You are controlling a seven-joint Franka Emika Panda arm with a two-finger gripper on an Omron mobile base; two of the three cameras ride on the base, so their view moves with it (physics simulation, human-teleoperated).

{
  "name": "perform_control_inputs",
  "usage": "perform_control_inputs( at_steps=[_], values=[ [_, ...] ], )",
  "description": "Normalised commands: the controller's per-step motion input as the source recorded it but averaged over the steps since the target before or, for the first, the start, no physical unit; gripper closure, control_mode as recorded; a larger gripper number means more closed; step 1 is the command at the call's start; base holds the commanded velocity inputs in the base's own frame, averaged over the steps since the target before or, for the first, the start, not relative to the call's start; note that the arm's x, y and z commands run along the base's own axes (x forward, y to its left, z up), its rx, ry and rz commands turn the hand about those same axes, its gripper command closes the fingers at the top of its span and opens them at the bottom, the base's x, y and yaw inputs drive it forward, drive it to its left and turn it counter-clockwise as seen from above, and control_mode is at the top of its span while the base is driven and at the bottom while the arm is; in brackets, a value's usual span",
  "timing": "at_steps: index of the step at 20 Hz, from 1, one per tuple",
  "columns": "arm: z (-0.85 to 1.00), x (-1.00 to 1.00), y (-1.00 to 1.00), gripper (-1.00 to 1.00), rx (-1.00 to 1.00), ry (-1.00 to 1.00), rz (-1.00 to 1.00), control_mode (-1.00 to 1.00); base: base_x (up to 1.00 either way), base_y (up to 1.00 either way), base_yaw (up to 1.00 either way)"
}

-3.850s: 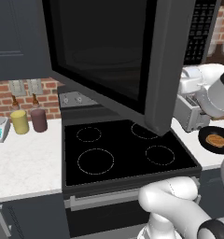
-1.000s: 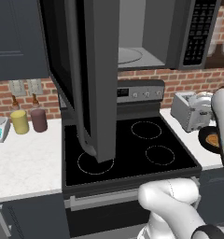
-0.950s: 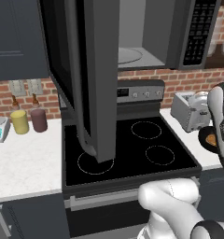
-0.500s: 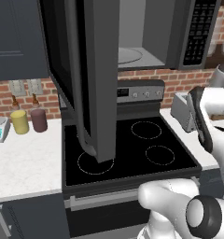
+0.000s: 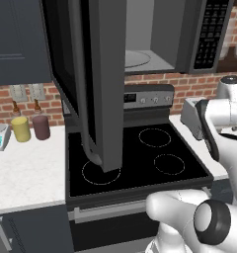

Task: Open the microwave, place the bowl with waffle inside the microwave, then close the microwave door and turn it on.

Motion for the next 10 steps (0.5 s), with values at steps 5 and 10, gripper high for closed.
perform_control_inputs(
  at_steps=[5,10],
  values=[
    [-0.05,0.04,-0.09,-1.0,0.0,0.08,0.0,-1.0,0.0,0.0,0.0],
    [-0.21,0.2,-0.21,-1.0,0.05,0.15,0.0,-1.0,0.0,0.0,0.0]
  ],
)
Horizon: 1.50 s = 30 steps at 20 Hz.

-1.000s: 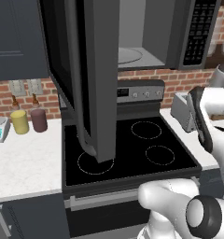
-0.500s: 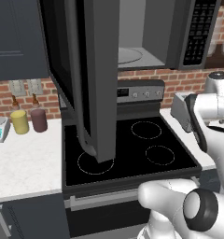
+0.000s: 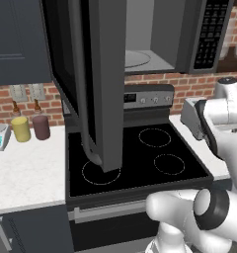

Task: Open the microwave, place the bowl with waffle inside the microwave, then close the microwave door and turn it on.

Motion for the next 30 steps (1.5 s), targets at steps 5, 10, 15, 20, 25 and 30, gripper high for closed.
perform_control_inputs(
  at_steps=[5,10,15,20,25,30],
  values=[
    [-0.25,0.36,-0.34,-1.0,0.11,0.13,0.0,-1.0,0.0,0.0,0.0],
    [-0.28,0.36,-0.34,-1.0,0.13,0.05,0.0,-1.0,0.0,0.0,0.0],
    [-0.44,0.26,-0.13,-1.0,0.02,0.01,0.0,-1.0,0.0,0.0,0.0],
    [-0.4,0.28,-0.07,-1.0,0.0,0.0,0.0,-1.0,0.0,0.0,0.0],
    [-0.33,0.35,-0.05,-1.0,0.0,0.0,0.0,-1.0,0.0,0.0,0.0],
    [-0.25,0.39,-0.16,-1.0,0.0,0.0,0.0,-1.0,0.0,0.0,0.0]
  ],
)
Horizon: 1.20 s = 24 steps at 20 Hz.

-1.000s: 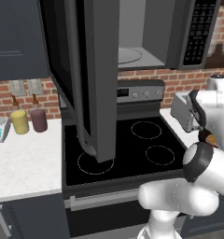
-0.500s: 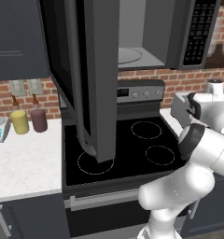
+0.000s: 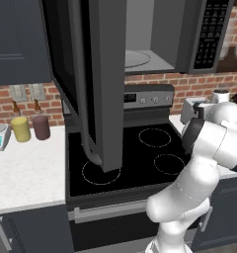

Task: Open the microwave, place the bowl with waffle inside the microwave, then close the microwave door and turn it on.

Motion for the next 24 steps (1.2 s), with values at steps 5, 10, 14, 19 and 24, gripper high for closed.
perform_control_inputs(
  at_steps=[5,10,14,19,24],
  values=[
    [-0.2,0.29,-0.22,-1.0,0.0,0.0,0.0,-1.0,0.0,0.0,0.0],
    [-0.23,0.19,-0.24,-1.0,0.0,0.03,0.0,-1.0,0.0,0.0,0.0],
    [-0.31,0.11,-0.1,-1.0,0.0,0.07,0.0,-1.0,0.0,0.0,0.0],
    [-0.27,0.0,0.0,-1.0,0.0,0.06,0.0,-1.0,0.0,0.0,0.0],
    [-0.16,0.0,-0.03,-1.0,0.0,0.06,0.0,-1.0,0.0,0.0,0.0]
  ],
)
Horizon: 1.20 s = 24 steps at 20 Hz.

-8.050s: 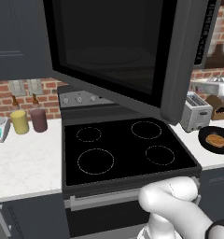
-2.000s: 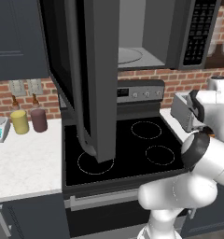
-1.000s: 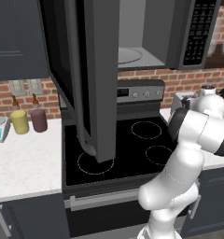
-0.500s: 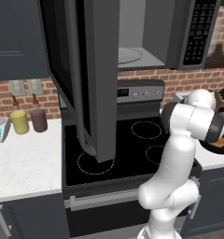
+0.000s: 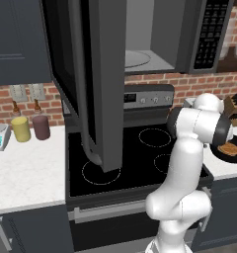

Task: Open the microwave, place the bowl with waffle inside the microwave, then close the microwave door and turn it on.

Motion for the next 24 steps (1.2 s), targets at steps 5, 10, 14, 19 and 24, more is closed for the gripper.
perform_control_inputs(
  at_steps=[5,10,14,19,24],
  values=[
    [-0.09,0.0,-0.01,-1.0,0.0,0.03,0.0,-1.0,0.0,0.0,0.0],
    [-0.11,0.0,0.0,-1.0,0.0,0.01,0.0,-1.0,0.0,0.0,0.0],
    [-0.12,0.0,0.0,-1.0,0.0,0.0,0.0,-1.0,0.0,0.0,0.0],
    [-0.1,0.0,0.0,-1.0,0.0,0.0,0.0,-1.0,0.0,0.0,0.0],
    [-0.06,0.0,0.0,1.0,0.0,0.01,0.0,-1.0,0.0,0.0,0.0]
  ],
)
